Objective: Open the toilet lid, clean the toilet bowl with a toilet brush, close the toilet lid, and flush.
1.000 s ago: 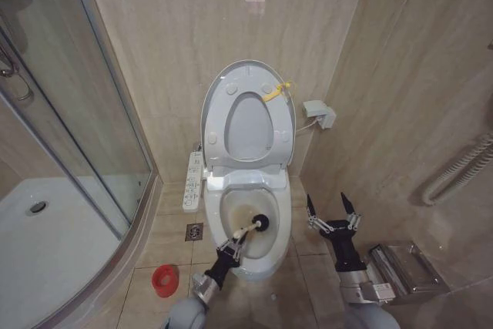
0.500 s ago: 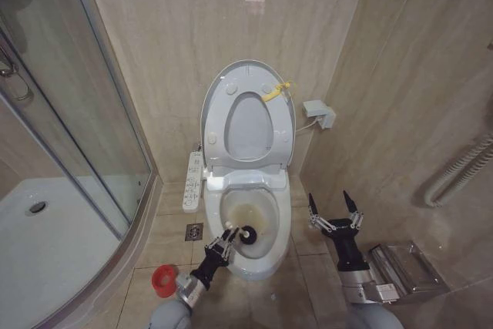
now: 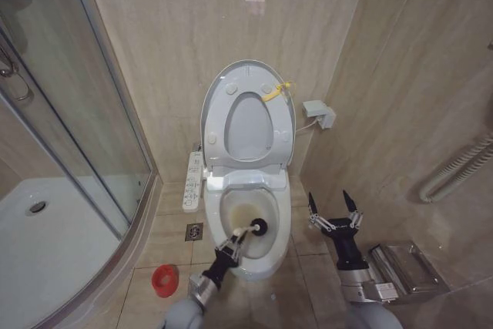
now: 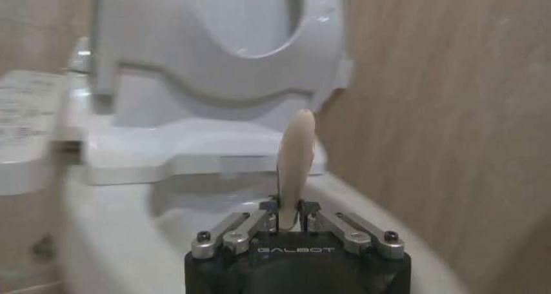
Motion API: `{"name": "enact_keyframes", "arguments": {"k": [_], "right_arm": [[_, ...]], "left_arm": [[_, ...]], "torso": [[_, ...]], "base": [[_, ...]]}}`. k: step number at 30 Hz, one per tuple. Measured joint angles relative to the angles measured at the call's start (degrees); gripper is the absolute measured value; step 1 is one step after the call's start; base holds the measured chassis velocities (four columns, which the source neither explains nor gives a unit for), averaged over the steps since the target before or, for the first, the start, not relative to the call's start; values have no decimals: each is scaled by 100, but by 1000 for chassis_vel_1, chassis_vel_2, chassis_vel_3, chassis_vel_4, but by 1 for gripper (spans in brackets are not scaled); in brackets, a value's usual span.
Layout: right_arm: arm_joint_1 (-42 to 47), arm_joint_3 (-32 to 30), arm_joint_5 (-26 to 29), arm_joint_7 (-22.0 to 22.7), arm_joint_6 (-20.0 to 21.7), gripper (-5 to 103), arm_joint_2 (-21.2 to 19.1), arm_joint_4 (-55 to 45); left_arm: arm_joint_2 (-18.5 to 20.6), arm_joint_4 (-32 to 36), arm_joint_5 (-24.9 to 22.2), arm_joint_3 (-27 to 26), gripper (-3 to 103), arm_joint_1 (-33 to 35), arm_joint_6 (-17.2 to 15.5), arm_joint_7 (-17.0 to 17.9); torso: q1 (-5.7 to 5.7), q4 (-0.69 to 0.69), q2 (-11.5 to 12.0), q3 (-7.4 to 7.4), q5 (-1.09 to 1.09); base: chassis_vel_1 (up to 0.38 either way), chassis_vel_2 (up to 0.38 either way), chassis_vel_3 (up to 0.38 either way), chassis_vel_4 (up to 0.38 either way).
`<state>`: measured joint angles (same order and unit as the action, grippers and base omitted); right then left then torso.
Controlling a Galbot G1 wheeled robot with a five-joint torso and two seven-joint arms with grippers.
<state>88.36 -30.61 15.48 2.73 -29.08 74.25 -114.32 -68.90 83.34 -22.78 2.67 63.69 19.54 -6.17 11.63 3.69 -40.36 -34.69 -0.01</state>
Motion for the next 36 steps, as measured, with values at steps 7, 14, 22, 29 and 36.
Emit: {"name": "enact_keyframes", "arguments": {"k": [7,14,22,29,36], "right_arm": [[-12,2,-2,1,16,100,24,-2],[-16,0,-17,1,26,100,51,-2],[9,-34,-22,4,23,100,49,-8],[1,-35,-20,7,23,100,72,-8],[-15,-43,-17,14,21,100,58,-8]], "left_arm": [[351,358,-198,-201,15,68,31,-6],[558,993,-154,118,15,434,33,-22],[415,513,78,317,15,202,-219,307],[386,199,-105,75,15,-150,-301,347],[630,941,-144,91,15,241,-318,304]], "torso": [[0,-2,0,0,1],[-1,-2,0,0,1],[-1,-2,-1,0,0],[-1,-1,-1,0,0],[-1,-3,-1,0,2]], "base": [[0,0,0,0],[0,0,0,0],[0,0,0,0],[0,0,0,0],[0,0,0,0]]}}
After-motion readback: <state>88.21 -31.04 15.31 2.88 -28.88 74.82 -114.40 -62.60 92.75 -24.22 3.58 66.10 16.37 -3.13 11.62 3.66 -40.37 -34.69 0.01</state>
